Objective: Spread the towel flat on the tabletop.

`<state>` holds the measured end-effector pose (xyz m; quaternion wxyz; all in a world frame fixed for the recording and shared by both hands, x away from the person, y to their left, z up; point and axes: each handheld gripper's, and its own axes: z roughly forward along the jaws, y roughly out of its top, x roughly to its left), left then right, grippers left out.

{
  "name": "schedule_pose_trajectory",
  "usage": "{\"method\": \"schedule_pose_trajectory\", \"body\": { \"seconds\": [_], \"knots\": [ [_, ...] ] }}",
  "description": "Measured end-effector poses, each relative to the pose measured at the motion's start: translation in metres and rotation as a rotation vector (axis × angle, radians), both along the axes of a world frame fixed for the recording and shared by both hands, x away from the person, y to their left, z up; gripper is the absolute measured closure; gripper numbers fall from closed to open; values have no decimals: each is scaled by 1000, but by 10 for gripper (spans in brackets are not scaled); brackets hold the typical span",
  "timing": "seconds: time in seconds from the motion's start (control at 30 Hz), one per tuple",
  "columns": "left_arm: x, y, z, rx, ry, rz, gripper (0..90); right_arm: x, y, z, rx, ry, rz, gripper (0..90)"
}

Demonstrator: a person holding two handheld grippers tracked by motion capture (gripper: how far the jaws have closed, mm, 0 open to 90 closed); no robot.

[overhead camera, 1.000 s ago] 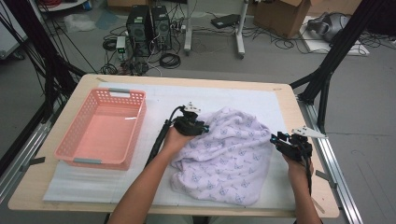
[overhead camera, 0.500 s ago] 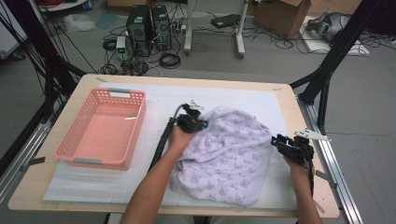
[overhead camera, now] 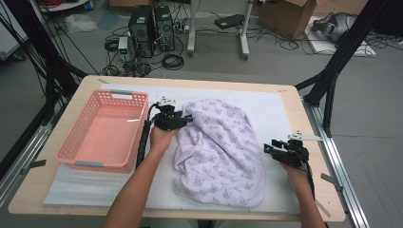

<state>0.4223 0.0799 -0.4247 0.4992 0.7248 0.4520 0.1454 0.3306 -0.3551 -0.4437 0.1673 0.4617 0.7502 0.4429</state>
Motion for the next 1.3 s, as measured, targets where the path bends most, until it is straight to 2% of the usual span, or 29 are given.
{"method": "schedule_pose_trajectory", "body": {
  "seconds": [0.1, 0.17, 0.23, 0.3, 0.37, 0.5, 0.53, 0.57, 0.6, 0.63, 0.67, 0.7, 0.73, 0.77, 0.8, 0.87, 0.9, 0.93, 0.97, 1.07, 1.1, 1.2, 1.27, 1.3],
  "knots": [
    [-12, 1, -1, 2, -3, -42, 450, 3, 12, -5, -4, 35, 72, 446],
    [-20, 3, -1, 2, -6, -67, 441, 3, 21, -6, -54, 42, 98, 439],
    [-28, 3, -1, 11, -5, -100, 420, 3, 26, -6, -61, 41, 118, 438],
    [-36, 4, -2, 20, -5, -128, 404, 4, 31, -7, -90, 44, 131, 440],
    [-41, 5, -3, 45, 18, -140, 353, 4, 36, -7, -138, 42, 137, 440],
    [-52, 5, -9, 39, 51, -195, 355, 3, 40, -5, -177, 45, 113, 494],
    [-55, 4, -10, 48, 60, -216, 356, 3, 40, -5, -179, 43, 110, 518],
    [-58, 2, -12, 53, 73, -231, 356, 3, 40, -5, -178, 44, 107, 608],
    [-60, 0, -14, 52, 85, -250, 356, 3, 39, -4, -159, 51, 121, 790],
    [-62, -2, -17, 59, 93, -269, 361, 4, 39, -5, -135, 63, 143, 831],
    [-63, -5, -19, 86, 97, -290, 384, 5, 40, -5, -143, 51, 145, 844],
    [-64, -8, -22, 117, 109, -307, 434, 5, 41, -5, -148, 52, 151, 851],
    [-65, -12, -24, 155, 89, -311, 538, 8, 41, -5, -150, 42, 153, 853],
    [-65, -13, -22, 187, 67, -302, 653, 10, 42, -5, -150, 37, 139, 854],
    [-62, -13, -21, 174, 67, -292, 831, 13, 42, -5, -148, 27, 121, 855],
    [-55, -11, -16, 184, 30, -219, 842, 20, 39, -5, -126, -10, 69, 855],
    [-51, -7, -13, 154, 12, -171, 844, 24, 36, -4, -112, -20, 38, 855],
    [-46, -3, -11, 113, 9, -130, 847, 28, 34, -3, -94, -30, 4, 856],
    [-41, 1, -9, 91, 9, -102, 847, 33, 31, -1, -79, -46, -26, 855],
    [-29, 10, -8, 84, -8, -16, 850, 46, 24, 7, -69, -70, -112, 855],
    [-26, 12, -8, 65, -29, 20, 850, 51, 23, 11, -71, -77, -134, 855],
    [-14, 21, -3, 21, -39, 84, 850, 60, 21, 20, -73, -97, -194, 856],
    [-12, 23, 1, -16, -54, 103, 848, 62, 21, 25, -31, -119, -220, 853],
    [-14, 23, 3, -33, -61, 94, 836, 61, 23, 26, -19, -133, -218, 846]
  ]
}}
